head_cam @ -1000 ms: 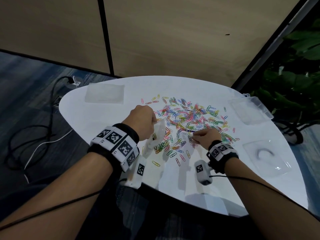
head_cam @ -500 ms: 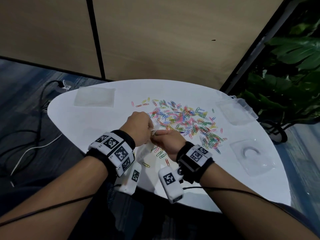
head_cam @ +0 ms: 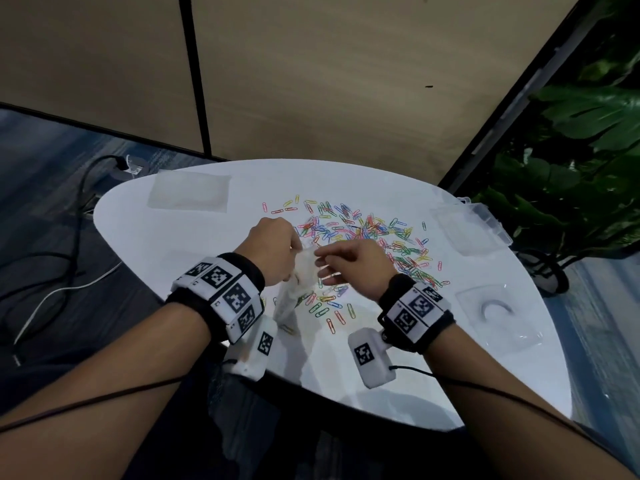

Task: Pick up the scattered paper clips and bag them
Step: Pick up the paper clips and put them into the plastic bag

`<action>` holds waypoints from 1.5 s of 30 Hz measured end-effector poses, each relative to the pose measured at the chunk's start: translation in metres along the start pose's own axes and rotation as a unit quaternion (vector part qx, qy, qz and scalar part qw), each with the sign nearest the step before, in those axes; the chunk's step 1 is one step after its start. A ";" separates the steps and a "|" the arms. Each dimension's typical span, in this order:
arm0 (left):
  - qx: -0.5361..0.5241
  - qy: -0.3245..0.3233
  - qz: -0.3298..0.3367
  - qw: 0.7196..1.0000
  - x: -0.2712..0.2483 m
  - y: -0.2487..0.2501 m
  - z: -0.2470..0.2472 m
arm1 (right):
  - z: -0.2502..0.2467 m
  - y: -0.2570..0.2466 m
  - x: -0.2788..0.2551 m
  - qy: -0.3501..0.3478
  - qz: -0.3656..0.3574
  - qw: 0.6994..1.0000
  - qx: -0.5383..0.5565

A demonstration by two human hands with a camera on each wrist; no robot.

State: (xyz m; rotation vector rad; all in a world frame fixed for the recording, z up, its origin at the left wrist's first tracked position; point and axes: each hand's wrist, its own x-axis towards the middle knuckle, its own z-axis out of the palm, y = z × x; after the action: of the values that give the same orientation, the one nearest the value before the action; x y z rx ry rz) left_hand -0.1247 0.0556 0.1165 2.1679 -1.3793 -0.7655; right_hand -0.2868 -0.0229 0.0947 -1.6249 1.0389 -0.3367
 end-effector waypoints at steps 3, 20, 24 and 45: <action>-0.002 0.003 0.002 1.000 0.000 -0.004 -0.008 | -0.035 0.040 0.001 0.075 0.106 0.958 -0.256; -0.002 0.072 -0.087 0.994 -0.001 -0.087 -0.067 | 0.069 0.109 0.041 -0.043 0.064 0.860 -0.505; 0.007 0.064 -0.084 0.994 0.000 -0.090 -0.065 | 0.076 0.111 0.055 -0.021 -0.029 0.823 -0.567; -0.002 0.033 -0.055 0.998 0.002 -0.051 -0.026 | 0.047 -0.015 0.040 -0.051 0.106 0.945 0.304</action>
State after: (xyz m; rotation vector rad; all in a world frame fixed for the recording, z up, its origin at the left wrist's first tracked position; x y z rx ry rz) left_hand -0.0731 0.0755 0.1028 2.2600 -1.2343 -0.7276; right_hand -0.2250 -0.0238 0.0810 -0.9574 0.9049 -0.3770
